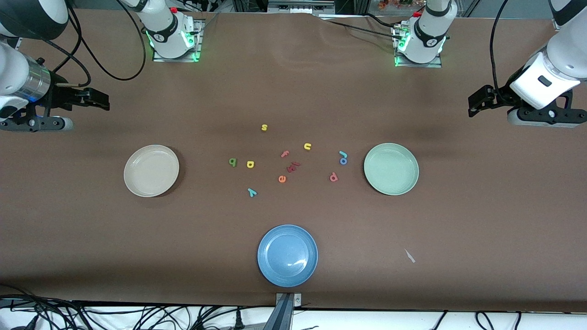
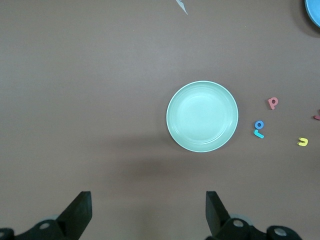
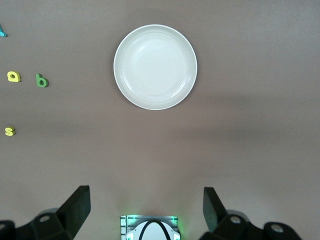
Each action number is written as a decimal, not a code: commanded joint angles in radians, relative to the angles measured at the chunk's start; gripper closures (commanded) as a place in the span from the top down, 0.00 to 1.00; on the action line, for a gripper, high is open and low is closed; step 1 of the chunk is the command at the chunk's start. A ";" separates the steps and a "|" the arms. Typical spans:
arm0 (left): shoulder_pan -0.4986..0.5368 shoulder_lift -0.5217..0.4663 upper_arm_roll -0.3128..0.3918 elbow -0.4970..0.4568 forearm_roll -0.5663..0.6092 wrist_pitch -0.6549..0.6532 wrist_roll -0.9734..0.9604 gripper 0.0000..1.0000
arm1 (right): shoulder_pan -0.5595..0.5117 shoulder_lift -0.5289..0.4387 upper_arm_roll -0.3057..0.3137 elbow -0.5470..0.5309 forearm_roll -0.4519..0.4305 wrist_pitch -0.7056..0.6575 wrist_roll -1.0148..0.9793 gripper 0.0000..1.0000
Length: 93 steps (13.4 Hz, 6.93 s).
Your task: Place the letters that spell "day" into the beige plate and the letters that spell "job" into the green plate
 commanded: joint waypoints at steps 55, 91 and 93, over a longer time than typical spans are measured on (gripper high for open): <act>-0.048 0.081 -0.030 0.036 -0.008 -0.036 0.016 1.00 | 0.000 -0.005 0.000 0.008 0.012 -0.013 -0.013 1.00; -0.393 0.549 -0.129 -0.108 -0.039 0.482 -0.801 0.55 | 0.422 0.434 0.036 -0.327 0.086 1.018 0.540 1.00; -0.390 0.593 -0.126 -0.108 -0.038 0.495 -0.844 0.48 | 0.422 0.457 0.038 -0.328 0.086 1.037 0.540 1.00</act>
